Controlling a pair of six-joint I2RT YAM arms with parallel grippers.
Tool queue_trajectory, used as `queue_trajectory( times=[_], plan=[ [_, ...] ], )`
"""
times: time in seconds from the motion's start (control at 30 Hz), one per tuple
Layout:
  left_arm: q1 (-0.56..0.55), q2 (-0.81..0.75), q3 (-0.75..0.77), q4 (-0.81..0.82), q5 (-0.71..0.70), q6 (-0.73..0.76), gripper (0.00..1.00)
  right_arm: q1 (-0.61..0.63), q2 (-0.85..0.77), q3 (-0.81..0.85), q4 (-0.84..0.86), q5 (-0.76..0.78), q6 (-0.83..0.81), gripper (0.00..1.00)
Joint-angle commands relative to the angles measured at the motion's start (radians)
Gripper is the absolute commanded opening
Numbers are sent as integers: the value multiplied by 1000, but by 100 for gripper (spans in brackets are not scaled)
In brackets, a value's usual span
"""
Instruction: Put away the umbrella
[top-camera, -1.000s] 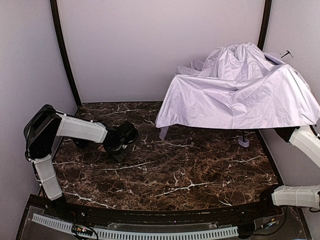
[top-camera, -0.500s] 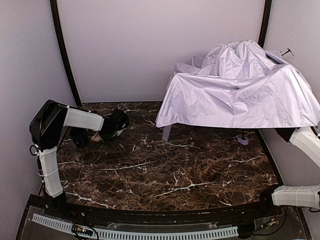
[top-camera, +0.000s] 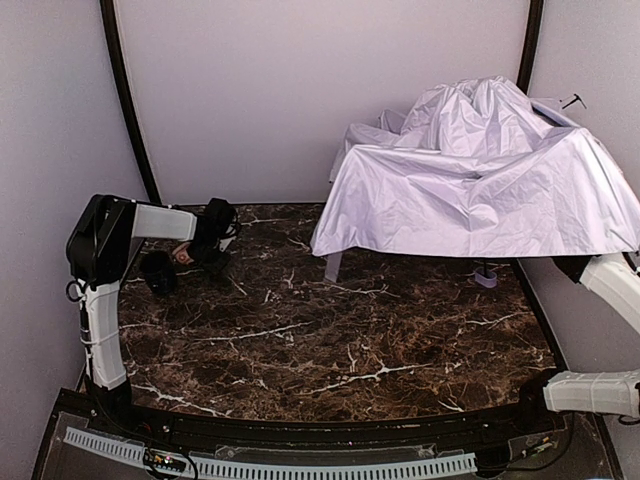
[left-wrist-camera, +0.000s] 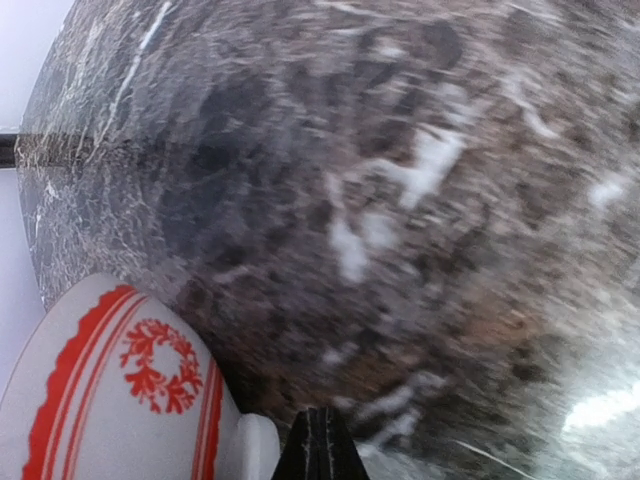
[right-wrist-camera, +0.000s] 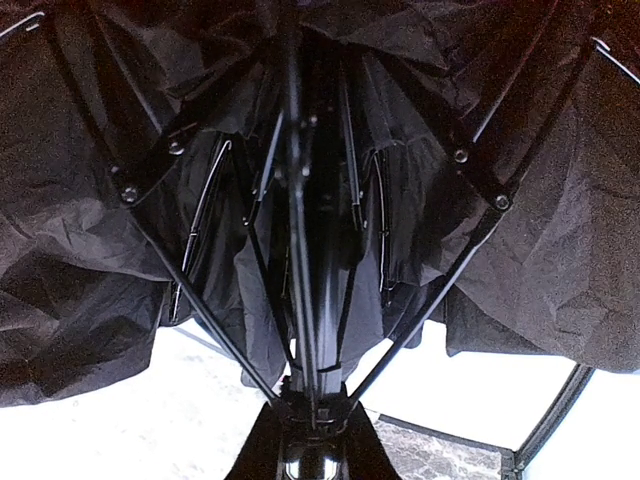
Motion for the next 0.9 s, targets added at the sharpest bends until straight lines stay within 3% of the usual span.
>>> queue_trajectory(
  times=[0.0, 0.17, 0.33, 0.5, 0.73, 0.87],
  plan=[
    [53, 71, 53, -109, 76, 13, 0, 3, -6, 44, 85, -23, 18, 0],
    [22, 12, 126, -138, 162, 4, 0, 4, 2, 46, 65, -44, 28, 0],
    [-107, -173, 111, -71, 211, 30, 1, 9, 29, 34, 50, -97, 62, 0],
    [-155, -395, 65, -42, 349, -109, 14, 32, 64, 54, -1, -165, 65, 0],
    [-206, -778, -117, 113, 611, -247, 37, 68, 124, 98, -220, -554, -130, 0],
    [-276, -878, -190, 141, 713, -240, 40, 90, 193, 180, -419, -561, -231, 0]
  ],
)
